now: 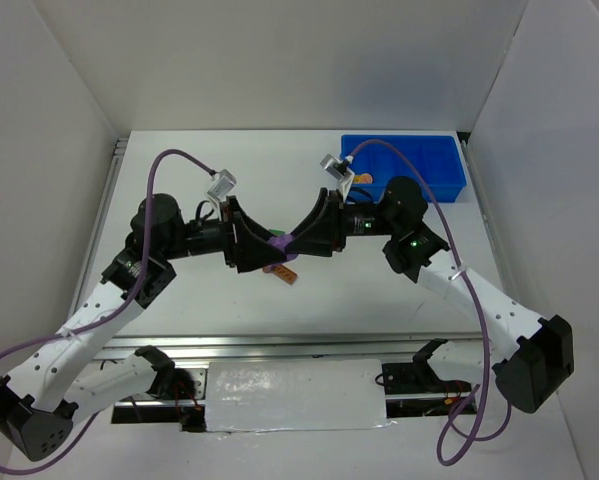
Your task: Sort the legos into containers by color
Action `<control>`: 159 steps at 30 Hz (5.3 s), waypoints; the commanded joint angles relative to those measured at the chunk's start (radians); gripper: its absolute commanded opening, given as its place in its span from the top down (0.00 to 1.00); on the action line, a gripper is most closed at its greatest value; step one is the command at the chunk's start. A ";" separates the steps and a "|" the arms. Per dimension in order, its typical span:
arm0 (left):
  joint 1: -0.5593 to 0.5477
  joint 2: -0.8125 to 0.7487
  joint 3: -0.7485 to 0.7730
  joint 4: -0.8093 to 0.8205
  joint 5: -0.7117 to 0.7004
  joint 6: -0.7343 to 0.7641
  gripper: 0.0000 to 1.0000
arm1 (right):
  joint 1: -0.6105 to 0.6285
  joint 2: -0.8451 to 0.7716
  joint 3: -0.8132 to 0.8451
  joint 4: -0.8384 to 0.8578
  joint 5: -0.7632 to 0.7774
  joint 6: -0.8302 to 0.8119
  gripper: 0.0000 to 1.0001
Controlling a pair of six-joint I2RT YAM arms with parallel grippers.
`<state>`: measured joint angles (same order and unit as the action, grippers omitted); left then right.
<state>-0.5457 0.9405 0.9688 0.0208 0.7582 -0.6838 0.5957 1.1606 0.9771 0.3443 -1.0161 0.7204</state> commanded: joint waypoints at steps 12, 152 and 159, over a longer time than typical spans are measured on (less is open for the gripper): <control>0.003 -0.006 0.133 -0.235 -0.463 0.020 0.00 | -0.063 -0.055 0.060 -0.312 0.226 -0.220 1.00; -0.105 0.516 0.189 -0.568 -1.146 -0.293 1.00 | -0.309 -0.133 -0.150 -0.316 0.487 -0.101 0.00; -0.112 0.322 0.244 -0.486 -0.957 -0.440 1.00 | -0.050 -0.216 -0.376 0.112 0.587 0.040 0.00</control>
<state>-0.6506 1.2659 1.1767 -0.5114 -0.3176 -1.0382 0.4477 0.9821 0.6189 0.1829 -0.4812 0.7044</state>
